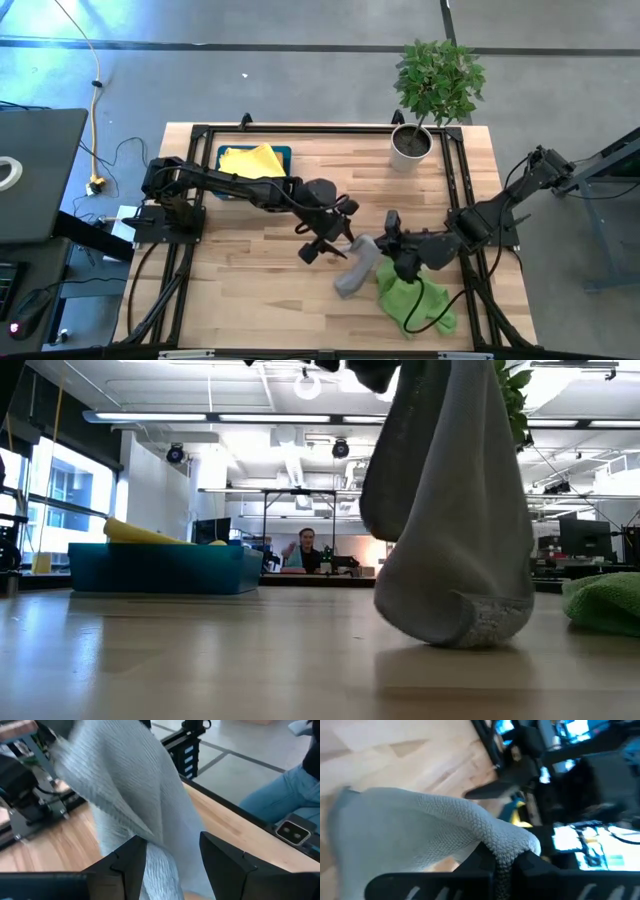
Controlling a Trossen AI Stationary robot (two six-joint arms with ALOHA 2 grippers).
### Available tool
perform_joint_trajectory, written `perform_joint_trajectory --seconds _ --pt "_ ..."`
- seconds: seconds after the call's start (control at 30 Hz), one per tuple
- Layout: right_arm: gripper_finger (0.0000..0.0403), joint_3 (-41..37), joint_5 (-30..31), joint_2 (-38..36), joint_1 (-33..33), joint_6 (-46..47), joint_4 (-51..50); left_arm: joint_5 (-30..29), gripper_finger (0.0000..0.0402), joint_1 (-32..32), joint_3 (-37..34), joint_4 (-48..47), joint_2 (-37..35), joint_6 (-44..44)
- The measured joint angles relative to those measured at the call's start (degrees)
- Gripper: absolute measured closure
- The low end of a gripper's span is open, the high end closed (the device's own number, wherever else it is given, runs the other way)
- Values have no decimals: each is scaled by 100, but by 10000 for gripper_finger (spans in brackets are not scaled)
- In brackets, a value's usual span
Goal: Fold microfiber towels
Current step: Fold the gray microfiber cloth
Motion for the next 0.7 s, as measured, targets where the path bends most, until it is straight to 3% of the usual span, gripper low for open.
perform_joint_trajectory --seconds 0.3,0.47,0.7 --pt "403 -2 357 2 1 -466 537 -123 229 0 0 -445 0 -205" --pt "403 -2 513 0 2 -649 773 -773 229 -2 0 -497 0 -271" --pt "403 -2 654 0 2 -654 782 -1245 229 -2 0 -609 0 -617"
